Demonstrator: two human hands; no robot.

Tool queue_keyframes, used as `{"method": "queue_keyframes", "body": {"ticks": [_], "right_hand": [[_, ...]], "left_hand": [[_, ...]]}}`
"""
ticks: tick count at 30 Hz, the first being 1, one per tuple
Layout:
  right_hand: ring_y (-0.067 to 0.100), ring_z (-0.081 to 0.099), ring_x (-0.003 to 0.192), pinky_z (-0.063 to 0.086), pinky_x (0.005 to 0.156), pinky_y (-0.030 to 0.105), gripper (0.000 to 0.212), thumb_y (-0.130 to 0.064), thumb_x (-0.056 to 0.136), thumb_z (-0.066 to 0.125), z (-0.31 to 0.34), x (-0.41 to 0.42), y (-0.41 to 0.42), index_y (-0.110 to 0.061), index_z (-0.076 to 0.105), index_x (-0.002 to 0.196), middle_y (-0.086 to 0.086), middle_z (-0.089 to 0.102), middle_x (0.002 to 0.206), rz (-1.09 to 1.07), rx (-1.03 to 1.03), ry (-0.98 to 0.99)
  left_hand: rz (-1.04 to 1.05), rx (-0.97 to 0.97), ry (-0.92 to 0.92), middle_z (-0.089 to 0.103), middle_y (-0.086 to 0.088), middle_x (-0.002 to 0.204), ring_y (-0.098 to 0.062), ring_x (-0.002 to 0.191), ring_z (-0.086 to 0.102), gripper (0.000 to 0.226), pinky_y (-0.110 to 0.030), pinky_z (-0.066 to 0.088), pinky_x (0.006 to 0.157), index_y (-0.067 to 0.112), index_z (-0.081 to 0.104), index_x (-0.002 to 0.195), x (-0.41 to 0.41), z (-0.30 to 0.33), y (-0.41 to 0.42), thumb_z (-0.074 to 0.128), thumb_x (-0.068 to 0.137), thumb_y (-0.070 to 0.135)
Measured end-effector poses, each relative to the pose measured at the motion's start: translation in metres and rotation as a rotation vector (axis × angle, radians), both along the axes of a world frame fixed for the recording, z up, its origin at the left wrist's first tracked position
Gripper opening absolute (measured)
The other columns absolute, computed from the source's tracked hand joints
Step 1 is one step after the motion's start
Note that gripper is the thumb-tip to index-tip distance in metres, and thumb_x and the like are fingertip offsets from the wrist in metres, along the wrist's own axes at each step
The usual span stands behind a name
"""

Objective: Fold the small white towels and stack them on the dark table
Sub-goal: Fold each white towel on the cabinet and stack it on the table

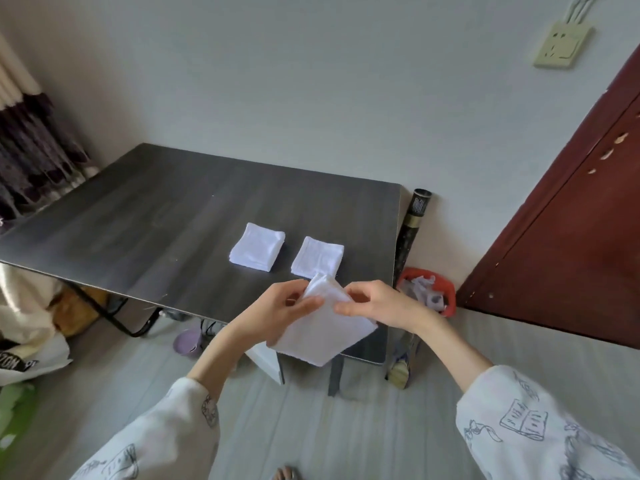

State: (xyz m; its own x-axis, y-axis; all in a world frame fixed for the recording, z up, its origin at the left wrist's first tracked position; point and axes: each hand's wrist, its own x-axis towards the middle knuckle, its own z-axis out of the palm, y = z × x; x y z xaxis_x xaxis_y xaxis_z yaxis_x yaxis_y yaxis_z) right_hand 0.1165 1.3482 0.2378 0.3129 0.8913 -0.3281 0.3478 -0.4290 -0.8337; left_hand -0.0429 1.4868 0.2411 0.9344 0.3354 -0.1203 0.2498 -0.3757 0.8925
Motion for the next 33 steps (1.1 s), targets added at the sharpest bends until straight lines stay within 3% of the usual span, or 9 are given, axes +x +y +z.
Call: {"method": "queue_keyframes", "body": {"ticks": [2,6,11,14,18,24,26,30,33], "right_hand": [[0.008,0.06,0.085,0.048,0.071,0.016,0.023,-0.035,0.087,0.063,-0.01,0.018,0.021,-0.015,0.064,0.099,-0.004,0.065,0.092,-0.026,-0.062,0.153],[0.022,0.063,0.101,0.051,0.093,0.038,0.04,-0.034,0.084,0.065,-0.038,0.054,0.047,-0.005,0.062,0.111,0.008,0.068,0.106,-0.243,0.001,0.521],[0.027,0.062,0.106,0.051,0.09,0.041,0.051,-0.039,0.083,0.061,-0.069,0.098,0.082,-0.01,0.056,0.124,0.012,0.064,0.113,-0.397,0.042,0.823],[0.027,0.062,0.108,0.053,0.085,0.04,0.036,-0.036,0.093,0.053,-0.087,0.121,0.105,-0.017,0.057,0.124,0.012,0.063,0.119,-0.467,-0.006,0.817],[0.024,0.064,0.102,0.054,0.077,0.038,0.027,-0.028,0.097,0.047,-0.105,0.141,0.13,-0.014,0.056,0.118,0.008,0.064,0.113,-0.553,-0.061,0.729],[0.01,0.058,0.086,0.05,0.059,0.021,0.017,-0.029,0.1,0.037,-0.134,0.152,0.172,-0.017,0.048,0.106,-0.003,0.056,0.096,-0.633,-0.191,0.452],[0.01,0.056,0.086,0.053,0.062,0.024,0.017,-0.029,0.099,0.037,-0.144,0.157,0.187,-0.017,0.046,0.107,-0.002,0.054,0.097,-0.67,-0.209,0.38],[0.02,0.055,0.102,0.053,0.089,0.043,0.023,-0.033,0.098,0.037,-0.165,0.164,0.205,-0.015,0.046,0.109,0.004,0.054,0.107,-0.734,-0.262,0.249],[0.019,0.055,0.098,0.053,0.088,0.04,0.028,-0.032,0.099,0.035,-0.174,0.167,0.214,-0.011,0.047,0.115,0.007,0.054,0.107,-0.765,-0.302,0.167]], "left_hand": [[-0.004,-0.08,0.003,0.047,-0.005,0.074,-0.014,0.065,0.047,0.053,-0.024,0.036,0.059,-0.007,0.046,0.086,0.018,0.0,0.035,0.053,0.085,0.046],[-0.009,-0.253,0.041,0.062,-0.007,0.085,-0.017,0.075,0.06,0.041,-0.03,0.045,0.069,0.005,0.056,0.098,0.057,-0.014,0.079,0.05,0.092,0.045],[0.065,-0.419,0.11,0.067,-0.009,0.104,-0.027,0.096,0.065,0.035,-0.044,0.052,0.084,0.016,0.058,0.108,0.108,-0.05,0.119,0.047,0.092,0.046],[0.149,-0.492,0.173,0.066,-0.005,0.104,-0.022,0.094,0.065,0.036,-0.041,0.055,0.08,0.017,0.055,0.109,0.132,-0.073,0.136,0.045,0.092,0.046],[0.209,-0.423,0.295,0.061,-0.002,0.103,-0.016,0.094,0.062,0.035,-0.032,0.054,0.073,0.016,0.052,0.111,0.158,-0.099,0.156,0.037,0.096,0.044],[0.234,-0.322,0.396,0.058,-0.004,0.103,-0.02,0.096,0.06,0.024,-0.037,0.056,0.075,0.022,0.048,0.109,0.187,-0.137,0.191,0.033,0.099,0.038],[0.227,-0.307,0.411,0.058,-0.005,0.105,-0.02,0.096,0.06,0.022,-0.036,0.056,0.075,0.024,0.047,0.11,0.196,-0.148,0.203,0.033,0.099,0.037],[0.171,-0.314,0.426,0.059,-0.005,0.105,-0.018,0.095,0.061,0.023,-0.036,0.057,0.075,0.024,0.047,0.114,0.214,-0.165,0.227,0.036,0.098,0.036],[0.117,-0.334,0.455,0.062,-0.005,0.102,-0.018,0.093,0.063,0.021,-0.037,0.057,0.074,0.024,0.05,0.112,0.227,-0.175,0.239,0.039,0.098,0.034]]}}
